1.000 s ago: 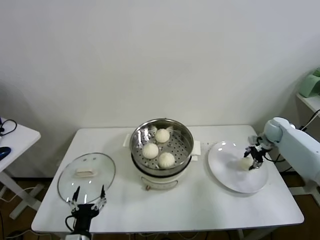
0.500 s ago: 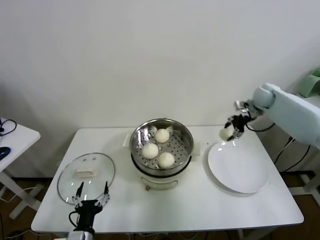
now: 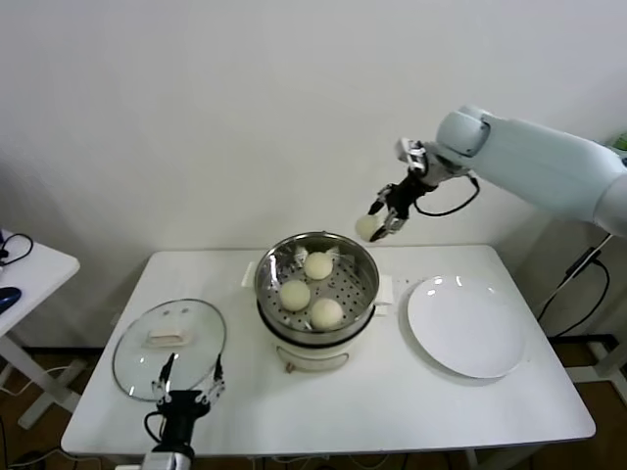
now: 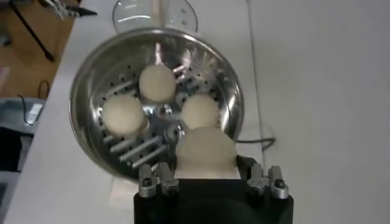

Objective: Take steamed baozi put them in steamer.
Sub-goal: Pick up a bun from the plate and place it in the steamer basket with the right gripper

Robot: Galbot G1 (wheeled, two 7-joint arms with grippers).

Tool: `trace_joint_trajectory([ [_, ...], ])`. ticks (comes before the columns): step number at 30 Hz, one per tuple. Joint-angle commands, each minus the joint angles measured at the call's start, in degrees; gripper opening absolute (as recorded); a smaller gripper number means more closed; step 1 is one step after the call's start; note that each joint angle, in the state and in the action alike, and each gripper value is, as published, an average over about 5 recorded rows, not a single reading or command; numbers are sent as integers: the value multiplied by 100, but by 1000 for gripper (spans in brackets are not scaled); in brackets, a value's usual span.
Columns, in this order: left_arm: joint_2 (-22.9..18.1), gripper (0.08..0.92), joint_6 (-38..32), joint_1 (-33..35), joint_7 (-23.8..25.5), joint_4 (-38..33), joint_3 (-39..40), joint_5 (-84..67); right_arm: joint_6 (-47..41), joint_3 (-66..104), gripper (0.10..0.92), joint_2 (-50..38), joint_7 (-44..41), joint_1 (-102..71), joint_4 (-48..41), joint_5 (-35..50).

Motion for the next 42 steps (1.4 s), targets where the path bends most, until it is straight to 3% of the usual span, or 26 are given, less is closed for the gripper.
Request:
trace_joint_trajectory([
  [1,29,823,-44,94,-52,-3,52,17,-283,-1120,659,884,200,282,301,988],
  [26,-65,823,-36,125,-193,45,23,-48,-46,-1075,660,1327,128,-878,-840,-231],
  [42,-49,823,-40,101,-192,65,30,-58,-32,-931,659,1436,128,-918,-904,-243],
])
